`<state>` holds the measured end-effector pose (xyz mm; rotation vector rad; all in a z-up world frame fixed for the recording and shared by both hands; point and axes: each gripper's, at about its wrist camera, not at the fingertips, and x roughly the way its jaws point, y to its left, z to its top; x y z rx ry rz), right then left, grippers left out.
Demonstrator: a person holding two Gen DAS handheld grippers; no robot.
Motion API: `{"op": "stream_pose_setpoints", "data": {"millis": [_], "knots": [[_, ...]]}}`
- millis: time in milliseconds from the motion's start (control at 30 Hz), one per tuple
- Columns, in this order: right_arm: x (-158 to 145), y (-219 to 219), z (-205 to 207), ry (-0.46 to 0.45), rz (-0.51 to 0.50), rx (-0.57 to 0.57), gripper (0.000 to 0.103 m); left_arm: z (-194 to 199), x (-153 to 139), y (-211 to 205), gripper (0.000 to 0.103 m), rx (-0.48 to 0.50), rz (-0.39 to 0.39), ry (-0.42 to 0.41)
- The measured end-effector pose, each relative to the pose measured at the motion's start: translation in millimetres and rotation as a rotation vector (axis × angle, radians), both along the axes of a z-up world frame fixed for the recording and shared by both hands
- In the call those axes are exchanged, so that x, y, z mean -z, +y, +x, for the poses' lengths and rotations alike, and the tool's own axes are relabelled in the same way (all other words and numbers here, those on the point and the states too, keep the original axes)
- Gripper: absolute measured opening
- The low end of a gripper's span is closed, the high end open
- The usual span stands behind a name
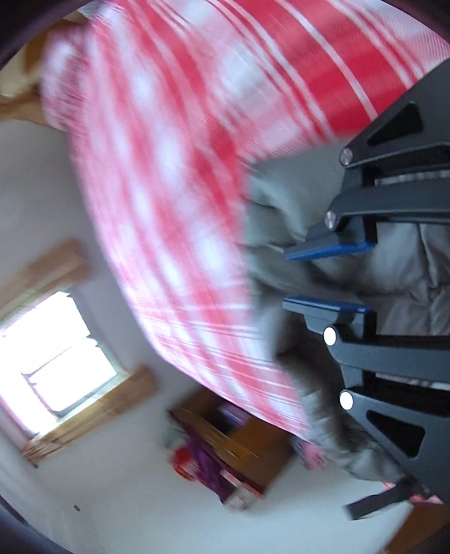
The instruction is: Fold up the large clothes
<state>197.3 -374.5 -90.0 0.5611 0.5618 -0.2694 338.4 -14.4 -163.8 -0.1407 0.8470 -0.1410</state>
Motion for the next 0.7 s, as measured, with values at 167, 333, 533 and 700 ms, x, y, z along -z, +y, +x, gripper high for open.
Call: {"op": "stream_pose_setpoints", "data": {"millis": [167, 333, 533, 700], "knots": [[-37.9, 22.2, 66.2, -0.009, -0.005, -0.103, 0.041, 0.1, 0.9, -0.8, 0.009, 0.001, -0.001, 0.0], [32.7, 45.5, 114.1, 0.242, -0.005, -0.17, 0.043, -0.1, 1.5, -1.3, 0.009, 0.004, -0.01, 0.003], [71.0, 60.5, 93.2, 0.208, -0.114, -0.231, 0.043, -8.6, -14.0, -1.5, 0.009, 0.063, 0.058, 0.039], [69.3, 64.9, 94.1, 0.217, -0.156, -0.227, 0.043, -52.8, -59.2, 10.7, 0.009, 0.168, 0.049, -0.018]]}}
